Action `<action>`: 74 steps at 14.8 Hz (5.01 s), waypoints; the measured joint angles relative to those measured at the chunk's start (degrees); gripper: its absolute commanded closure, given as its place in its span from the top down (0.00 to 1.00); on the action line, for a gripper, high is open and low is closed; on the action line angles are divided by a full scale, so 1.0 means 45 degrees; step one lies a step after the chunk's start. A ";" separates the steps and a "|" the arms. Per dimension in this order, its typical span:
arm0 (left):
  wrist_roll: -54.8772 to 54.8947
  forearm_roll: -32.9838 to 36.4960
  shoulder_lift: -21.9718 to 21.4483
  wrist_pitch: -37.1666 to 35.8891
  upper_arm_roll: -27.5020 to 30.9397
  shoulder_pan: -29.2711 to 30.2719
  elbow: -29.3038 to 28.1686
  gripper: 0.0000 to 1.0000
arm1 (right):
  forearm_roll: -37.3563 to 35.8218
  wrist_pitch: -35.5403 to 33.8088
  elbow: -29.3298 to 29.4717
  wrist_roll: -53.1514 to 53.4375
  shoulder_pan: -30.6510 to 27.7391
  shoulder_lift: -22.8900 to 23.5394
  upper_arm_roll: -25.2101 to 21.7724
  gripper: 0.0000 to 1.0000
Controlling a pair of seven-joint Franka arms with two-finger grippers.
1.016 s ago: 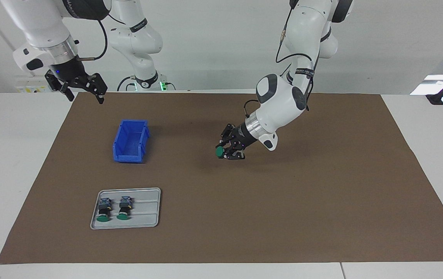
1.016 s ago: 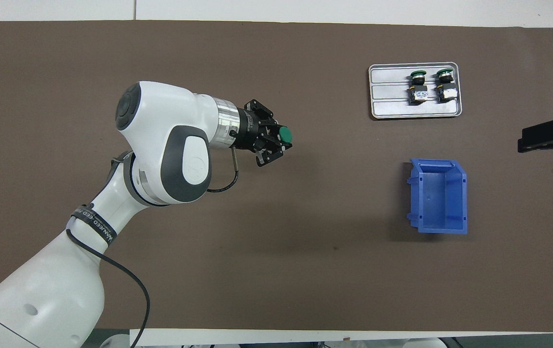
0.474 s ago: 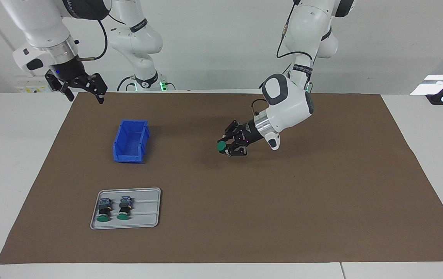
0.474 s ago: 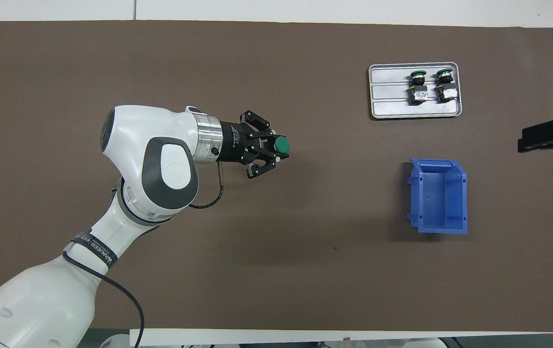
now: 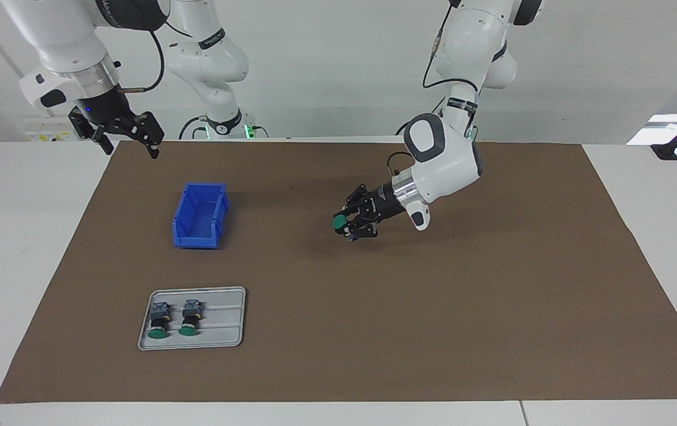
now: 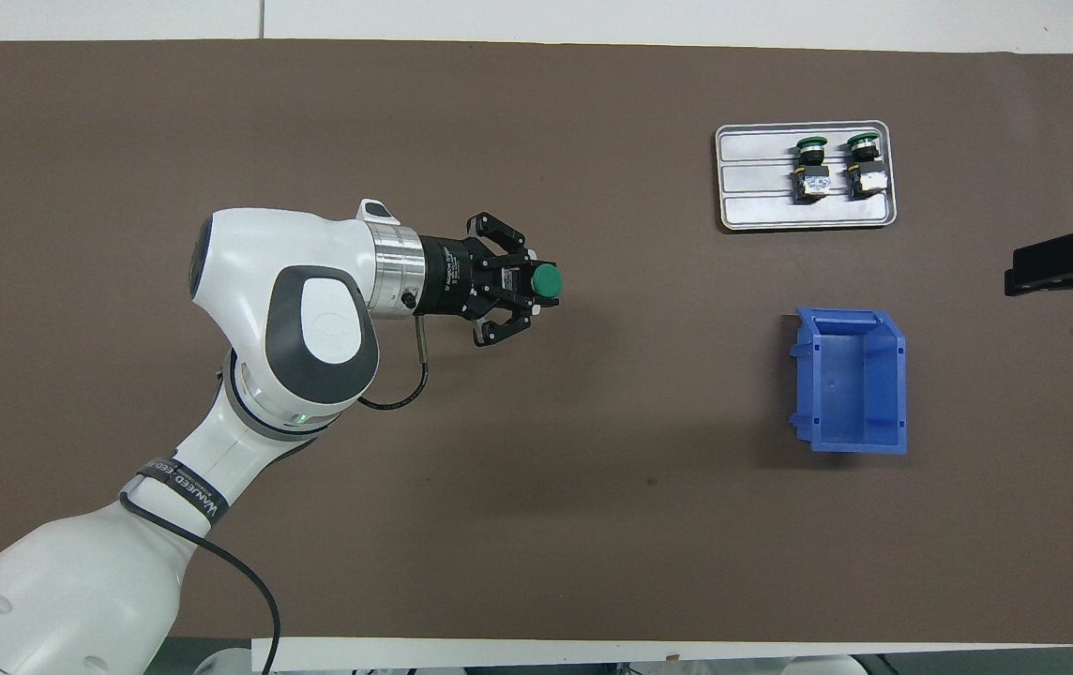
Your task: Place and press button with both arms
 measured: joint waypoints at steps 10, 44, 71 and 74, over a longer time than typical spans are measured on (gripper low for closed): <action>0.1971 -0.3004 0.1226 -0.3521 0.0021 0.1625 0.0073 0.00 | 0.0000 0.0000 0.0000 0.0000 0.0000 0.0000 0.0000 0.99; 0.6595 -0.5480 0.4532 -0.5307 -0.0005 0.2140 0.1284 0.21 | 0.0000 0.0000 -0.0001 0.0000 0.0000 0.0000 0.0000 0.99; 0.3824 0.2775 0.2088 -0.5485 0.0072 0.2289 0.3318 1.00 | 0.0000 0.0000 -0.0001 0.0000 0.0000 0.0000 0.0000 0.99; 0.3154 0.5150 0.2062 -0.5631 -0.0039 0.1751 0.4416 1.00 | 0.0000 0.0000 -0.0001 0.0000 0.0000 0.0000 0.0000 0.99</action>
